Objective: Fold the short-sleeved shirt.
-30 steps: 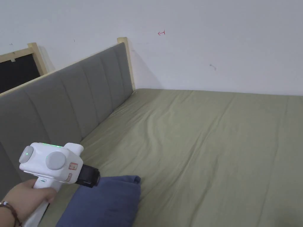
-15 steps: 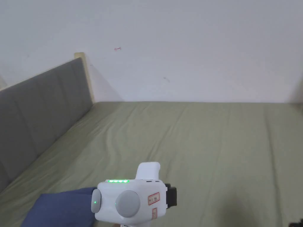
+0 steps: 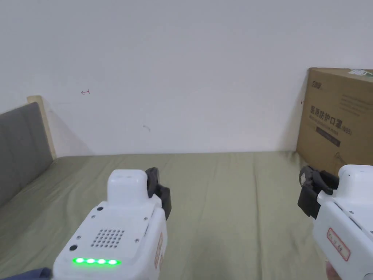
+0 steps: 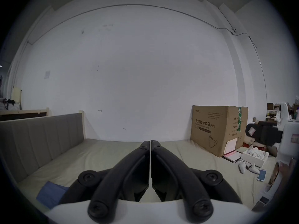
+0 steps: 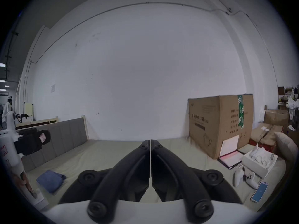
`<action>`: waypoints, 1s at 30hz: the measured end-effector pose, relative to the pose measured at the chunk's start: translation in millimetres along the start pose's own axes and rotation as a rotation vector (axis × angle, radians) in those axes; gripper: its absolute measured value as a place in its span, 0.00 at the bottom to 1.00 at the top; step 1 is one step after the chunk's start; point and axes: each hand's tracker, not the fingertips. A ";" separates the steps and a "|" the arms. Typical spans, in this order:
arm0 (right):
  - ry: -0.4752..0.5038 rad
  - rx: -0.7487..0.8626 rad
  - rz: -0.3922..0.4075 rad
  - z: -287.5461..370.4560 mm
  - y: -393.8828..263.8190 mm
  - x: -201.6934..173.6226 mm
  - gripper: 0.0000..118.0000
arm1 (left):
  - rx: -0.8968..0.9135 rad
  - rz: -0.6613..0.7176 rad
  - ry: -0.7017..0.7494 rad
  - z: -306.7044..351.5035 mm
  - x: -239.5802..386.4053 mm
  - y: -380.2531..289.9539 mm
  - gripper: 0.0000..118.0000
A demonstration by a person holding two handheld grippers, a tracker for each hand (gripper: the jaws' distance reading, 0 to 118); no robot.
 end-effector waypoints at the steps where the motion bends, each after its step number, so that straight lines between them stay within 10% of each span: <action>1: 0.005 -0.002 0.002 1.7 -0.2 0.2 0.08 | 0.003 -0.008 0.013 4.7 2.7 -0.1 0.11; 5: 0.011 -0.002 0.019 7.4 -4.5 -3.8 0.59 | 0.018 0.029 0.031 23.3 1.7 -1.1 0.75; 9: 0.011 -0.025 0.025 13.0 -9.2 -8.4 0.78 | -0.010 0.052 0.018 21.7 -3.3 -2.6 1.00; 13: 0.020 -0.018 0.050 19.7 -9.7 -14.6 1.00 | -0.015 0.060 0.034 20.4 -6.4 -1.6 1.00; 30: -0.020 -0.049 0.021 19.9 -10.1 -16.0 1.00 | -0.060 0.058 -0.005 27.9 -4.3 -5.8 1.00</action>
